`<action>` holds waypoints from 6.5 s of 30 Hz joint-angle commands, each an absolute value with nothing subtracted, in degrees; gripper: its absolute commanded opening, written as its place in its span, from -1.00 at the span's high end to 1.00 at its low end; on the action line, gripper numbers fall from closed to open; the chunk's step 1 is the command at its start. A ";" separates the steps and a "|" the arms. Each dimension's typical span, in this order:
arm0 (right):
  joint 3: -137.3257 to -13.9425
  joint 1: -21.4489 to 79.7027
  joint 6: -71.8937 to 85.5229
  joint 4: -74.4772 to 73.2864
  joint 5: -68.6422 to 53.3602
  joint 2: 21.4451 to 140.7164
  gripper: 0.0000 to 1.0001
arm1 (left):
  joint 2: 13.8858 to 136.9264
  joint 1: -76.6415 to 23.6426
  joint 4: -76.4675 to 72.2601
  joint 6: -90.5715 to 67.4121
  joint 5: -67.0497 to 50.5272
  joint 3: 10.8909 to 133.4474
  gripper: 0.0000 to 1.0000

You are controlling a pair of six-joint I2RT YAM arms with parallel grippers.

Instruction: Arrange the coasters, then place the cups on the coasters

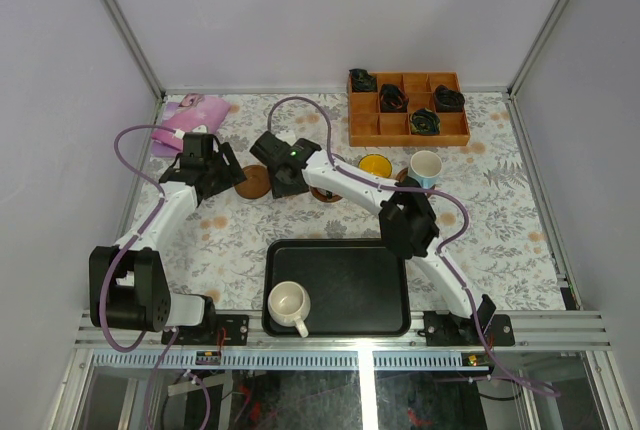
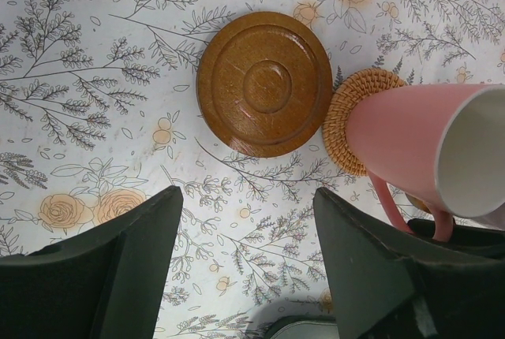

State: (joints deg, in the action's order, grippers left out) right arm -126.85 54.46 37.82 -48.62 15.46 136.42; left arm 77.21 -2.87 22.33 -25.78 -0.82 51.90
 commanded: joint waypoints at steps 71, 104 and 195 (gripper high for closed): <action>-97.83 31.99 17.84 -28.08 34.40 97.74 -0.99 | 48.88 -54.84 64.49 -64.40 4.87 52.46 -0.67; -97.20 32.07 19.04 -29.53 31.64 99.08 -1.00 | 53.68 -57.57 53.24 -67.41 8.85 39.38 0.35; -93.91 32.06 19.42 -27.21 27.78 98.49 -0.99 | 66.17 -63.09 49.04 -67.05 13.50 41.66 -0.14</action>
State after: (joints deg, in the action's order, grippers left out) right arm -91.24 31.83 18.83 -27.94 28.77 98.41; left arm 67.37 -62.65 47.40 -65.17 9.58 42.61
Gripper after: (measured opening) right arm 0.993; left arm 0.647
